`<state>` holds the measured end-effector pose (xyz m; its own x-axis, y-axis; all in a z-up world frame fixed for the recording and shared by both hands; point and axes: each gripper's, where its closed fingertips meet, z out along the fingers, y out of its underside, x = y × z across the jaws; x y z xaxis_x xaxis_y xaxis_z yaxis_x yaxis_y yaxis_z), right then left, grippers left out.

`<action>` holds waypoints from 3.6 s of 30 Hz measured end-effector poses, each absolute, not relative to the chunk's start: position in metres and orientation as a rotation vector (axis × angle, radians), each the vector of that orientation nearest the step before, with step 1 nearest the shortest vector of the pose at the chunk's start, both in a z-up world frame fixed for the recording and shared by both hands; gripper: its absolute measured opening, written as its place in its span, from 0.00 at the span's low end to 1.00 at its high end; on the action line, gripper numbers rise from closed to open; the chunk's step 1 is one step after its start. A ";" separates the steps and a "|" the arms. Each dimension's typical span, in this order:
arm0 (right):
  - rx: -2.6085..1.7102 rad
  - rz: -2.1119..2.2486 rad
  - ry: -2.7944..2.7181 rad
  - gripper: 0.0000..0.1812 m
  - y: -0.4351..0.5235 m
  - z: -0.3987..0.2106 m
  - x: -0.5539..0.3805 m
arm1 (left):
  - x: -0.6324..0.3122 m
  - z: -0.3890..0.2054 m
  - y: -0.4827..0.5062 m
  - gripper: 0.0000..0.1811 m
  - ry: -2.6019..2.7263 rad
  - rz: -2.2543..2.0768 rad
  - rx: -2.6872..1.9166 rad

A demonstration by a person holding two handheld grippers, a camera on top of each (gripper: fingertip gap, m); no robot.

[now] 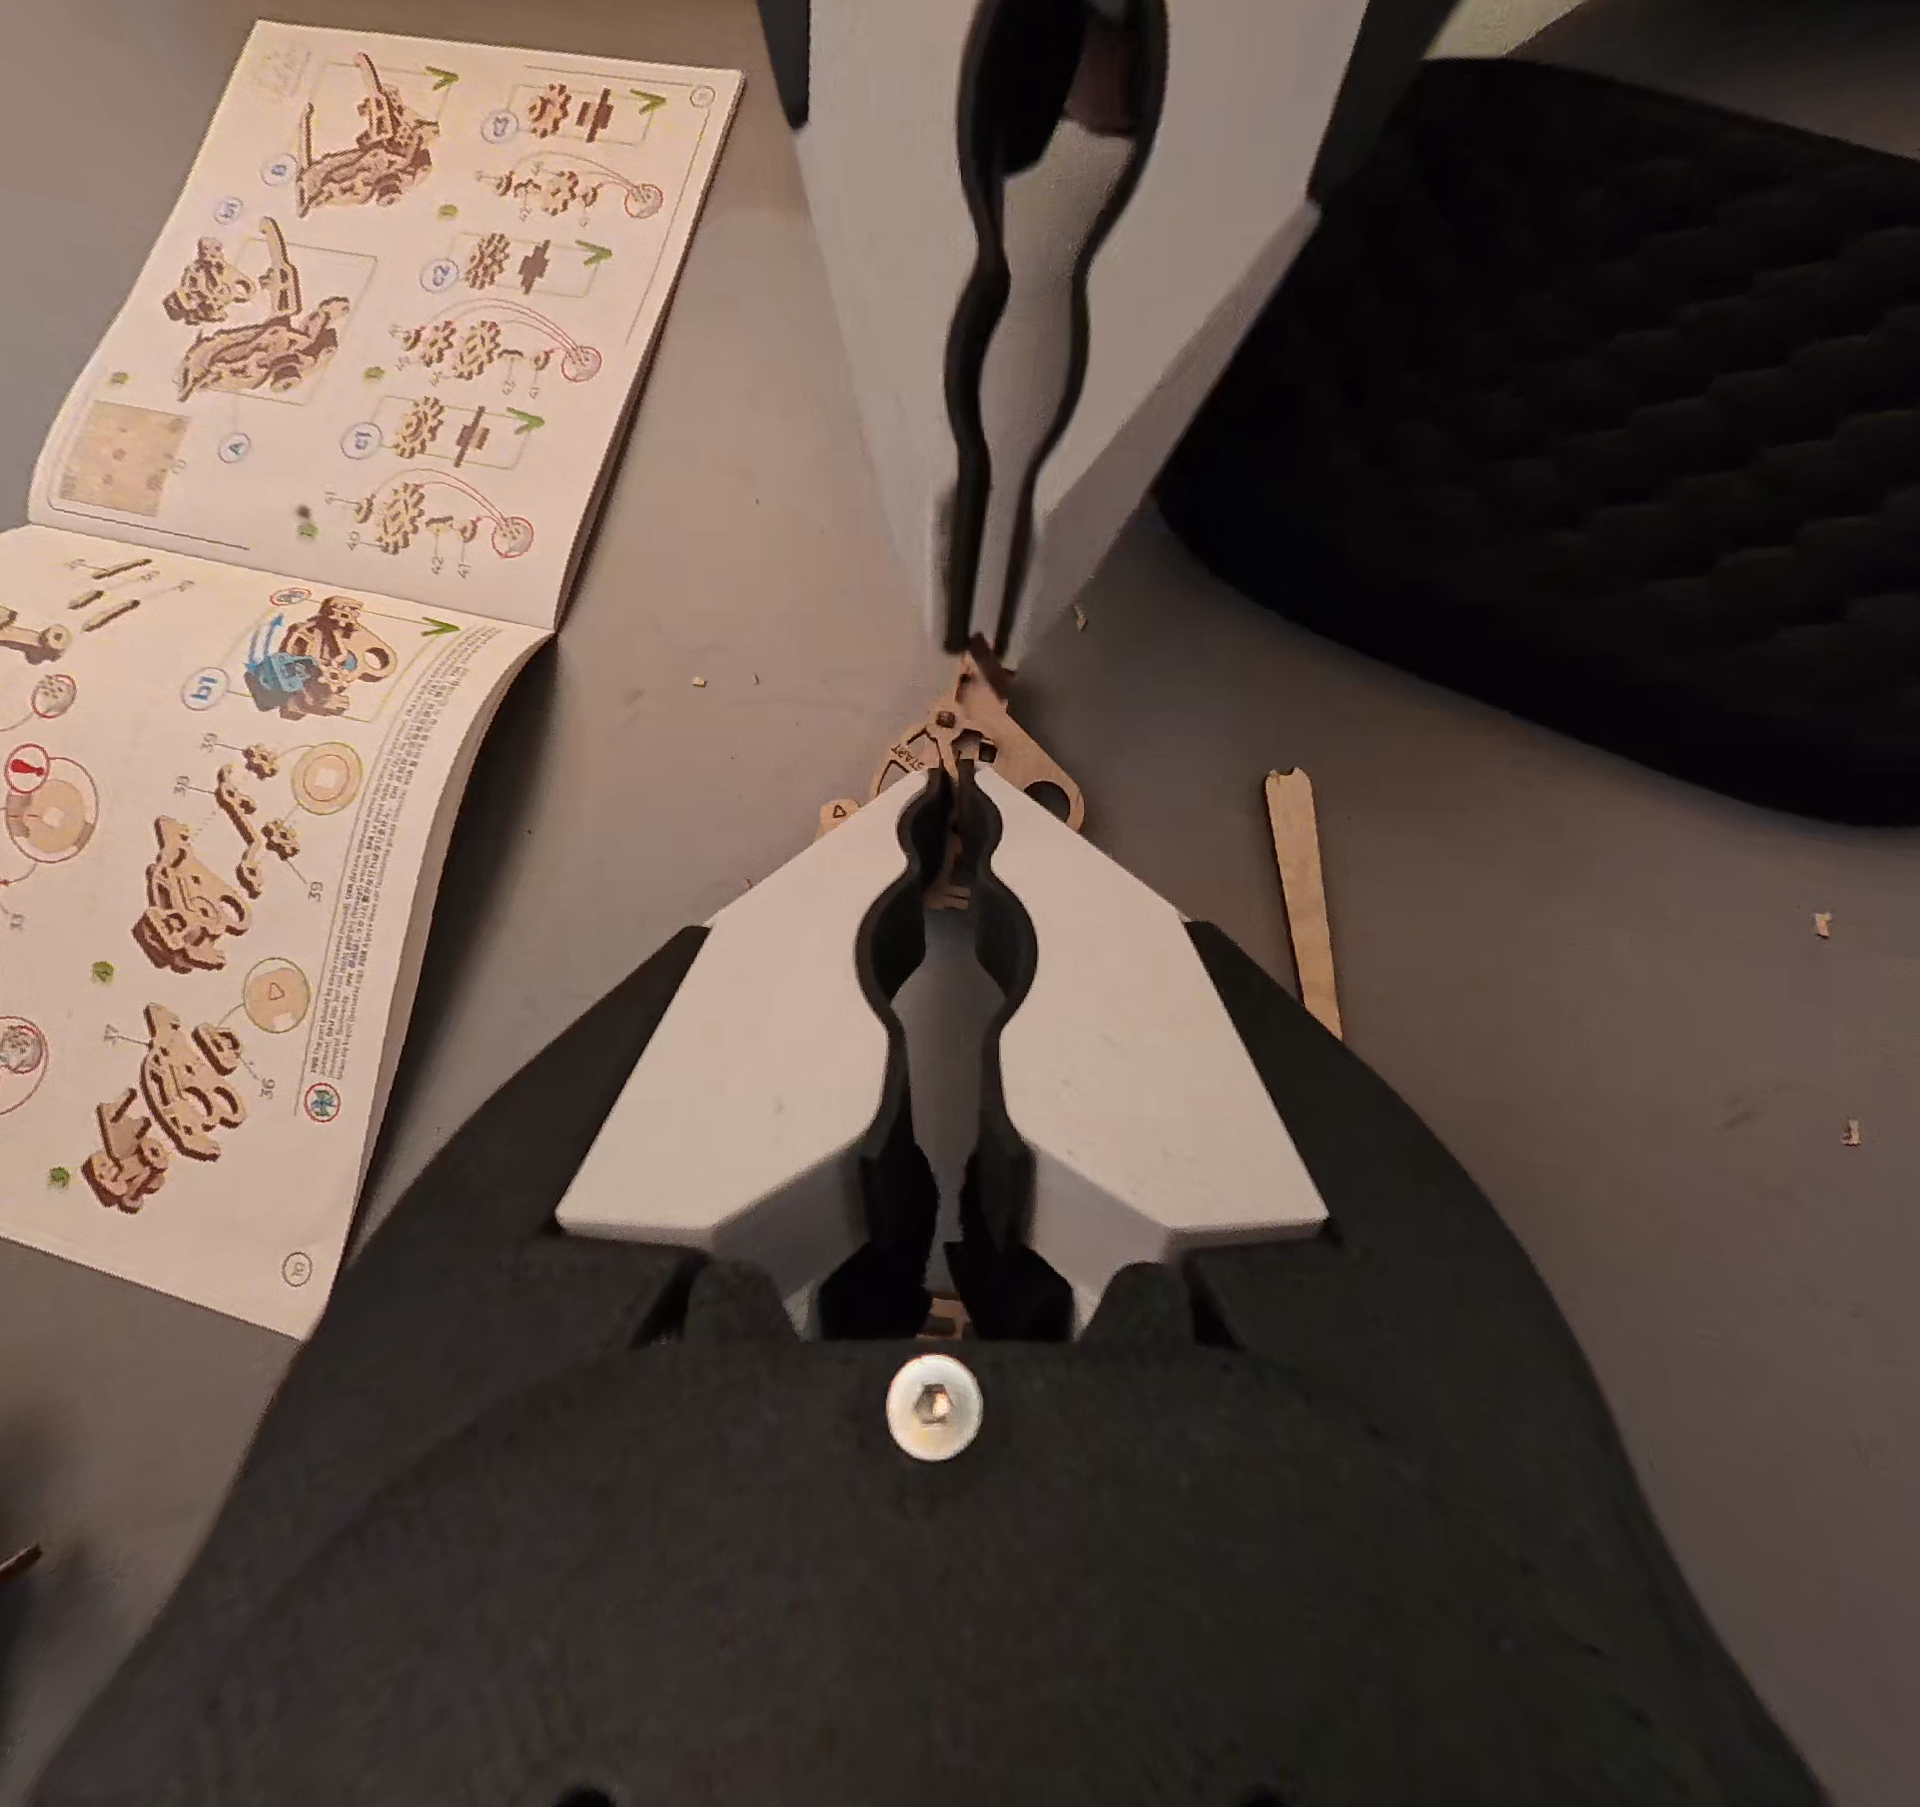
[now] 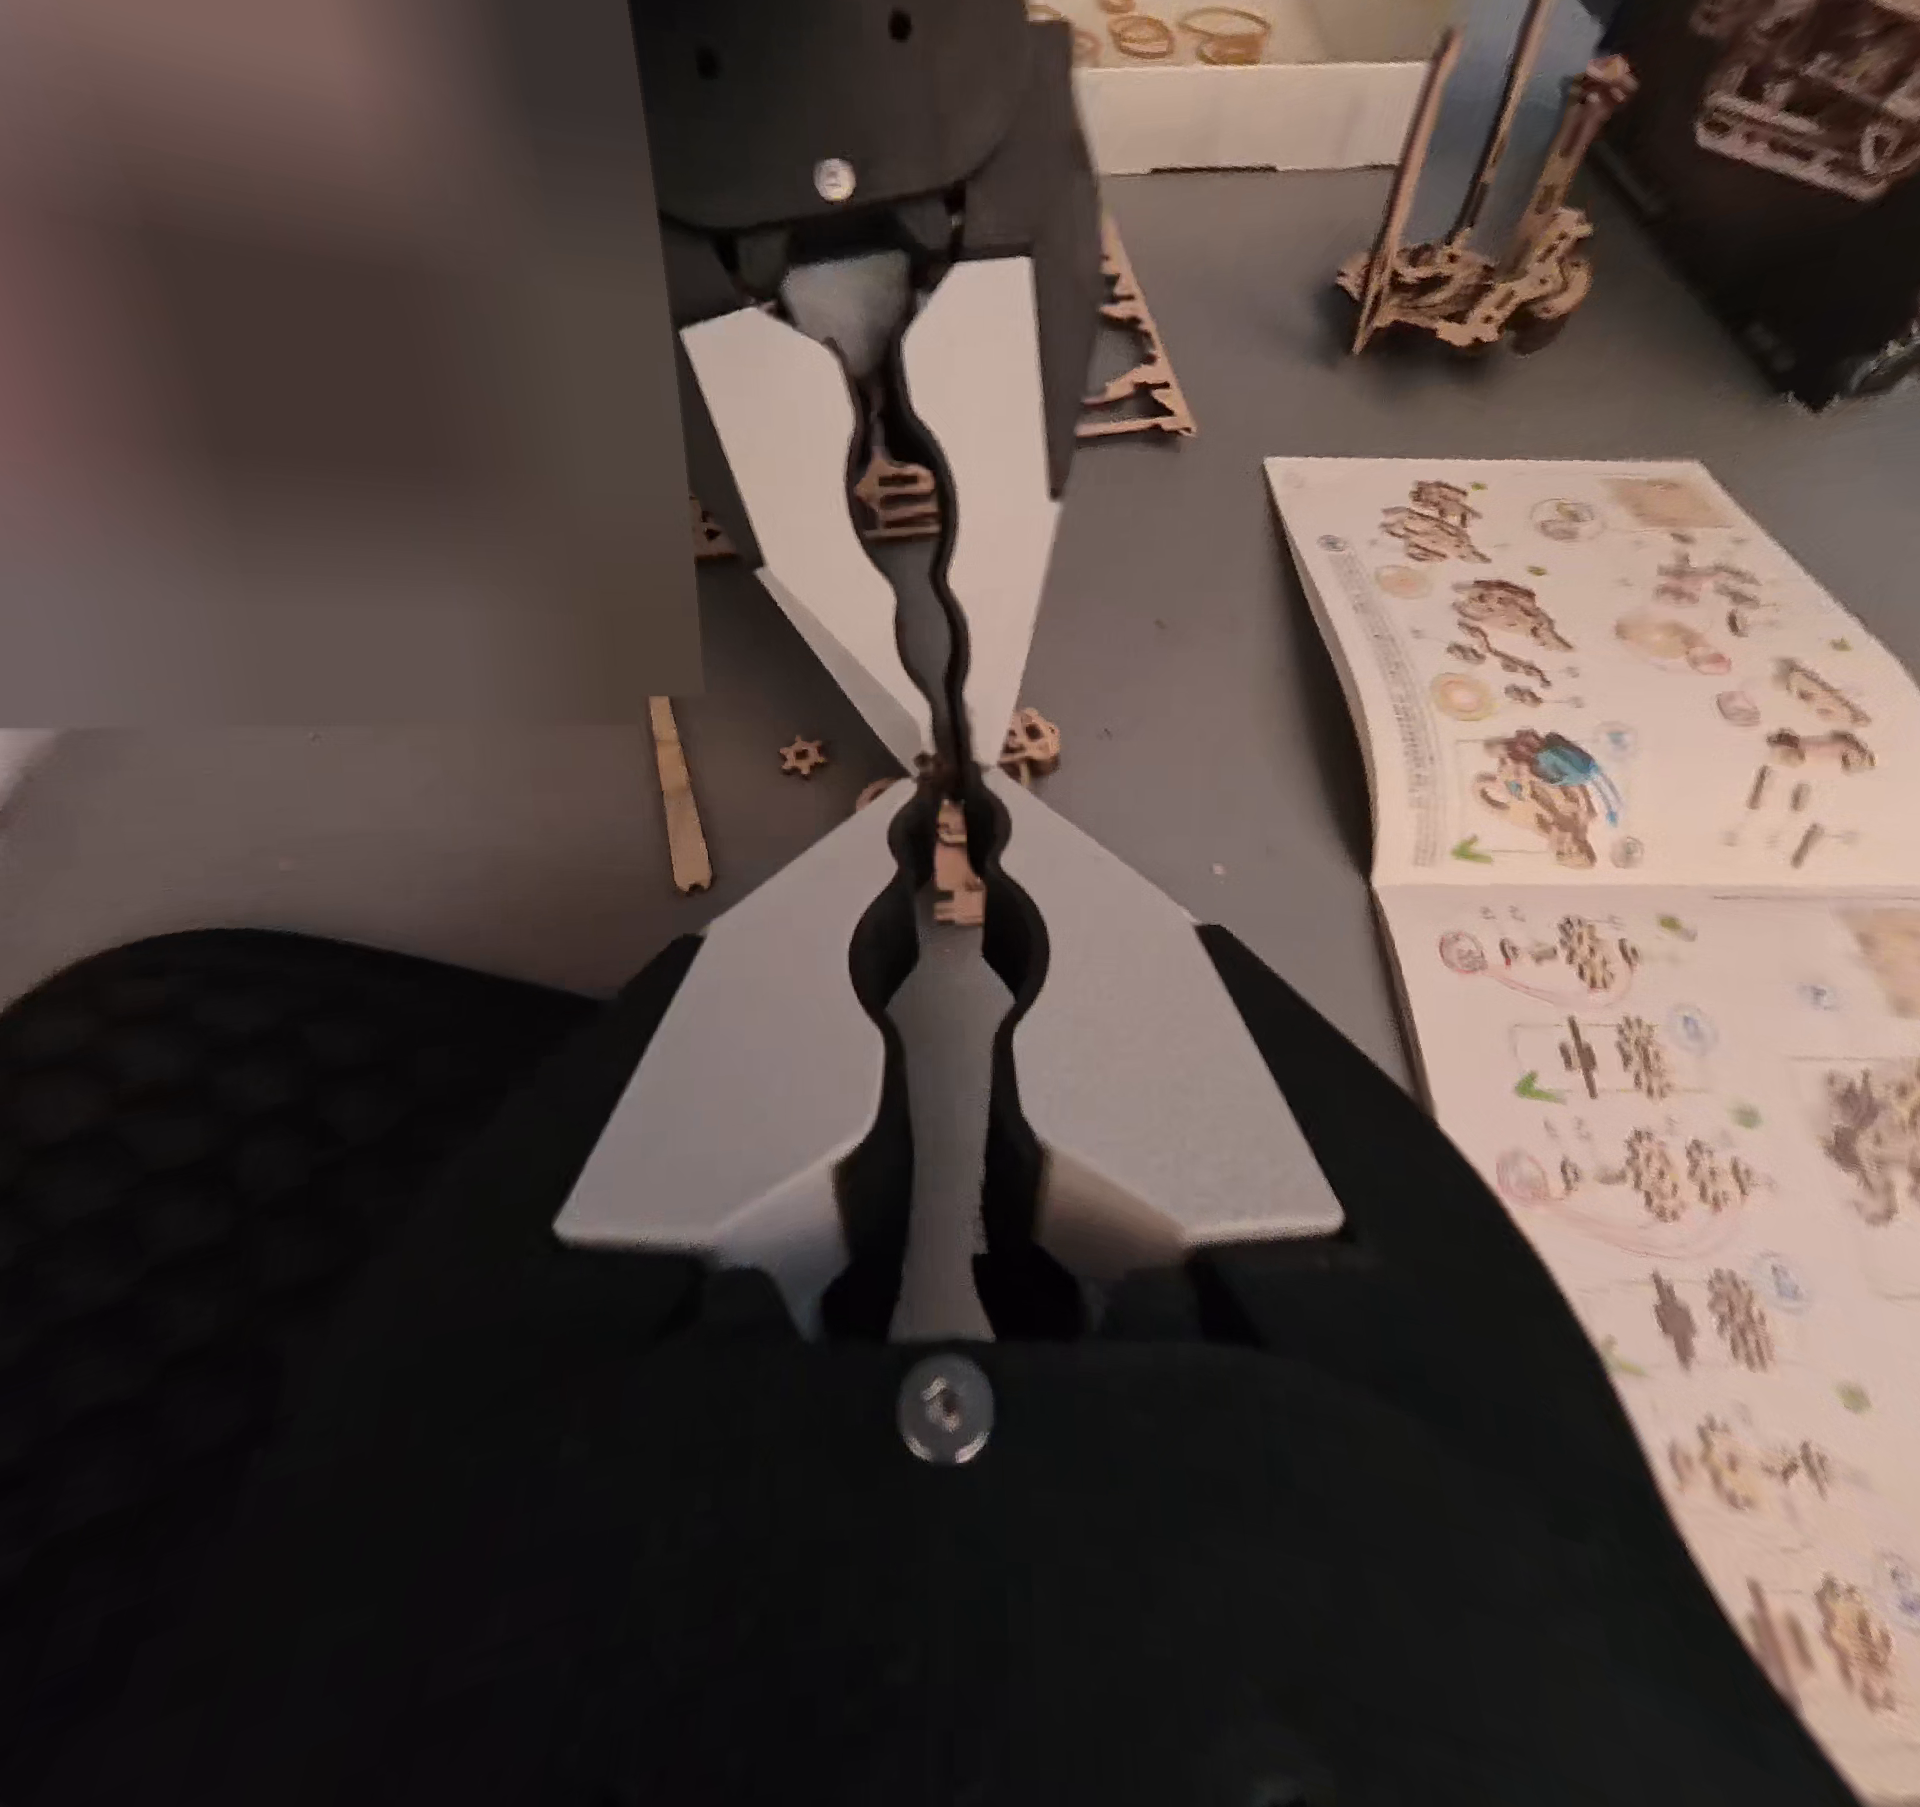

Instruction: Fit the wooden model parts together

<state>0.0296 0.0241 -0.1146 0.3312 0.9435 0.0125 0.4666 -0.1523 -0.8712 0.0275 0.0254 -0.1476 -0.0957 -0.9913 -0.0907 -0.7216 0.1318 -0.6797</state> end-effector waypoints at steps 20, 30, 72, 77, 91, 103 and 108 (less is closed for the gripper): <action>-1.960 0.512 -1.178 0.07 0.053 -0.155 0.082 | 0.010 -0.127 0.022 0.03 1.796 -0.780 -1.648; -2.051 0.537 -1.059 0.03 0.065 -0.157 0.082 | 0.003 -0.128 0.034 0.02 1.760 -0.750 -1.666; -1.405 0.279 -1.539 0.02 0.003 -0.102 0.013 | 0.018 -0.103 -0.004 0.02 1.566 -1.633 -1.892; -1.427 0.269 -1.411 0.04 0.015 -0.092 0.016 | 0.020 -0.097 0.010 0.01 1.473 -1.576 -1.861; -1.520 0.181 -0.936 0.08 0.044 -0.048 0.018 | 0.025 -0.051 0.041 0.00 0.897 -1.786 -1.705; -1.535 0.124 -0.971 0.06 0.045 -0.054 0.020 | 0.026 -0.053 0.039 0.00 0.863 -1.866 -1.723; -1.504 0.133 -1.042 0.06 0.040 -0.057 0.019 | 0.026 -0.056 0.034 0.00 0.863 -1.949 -1.752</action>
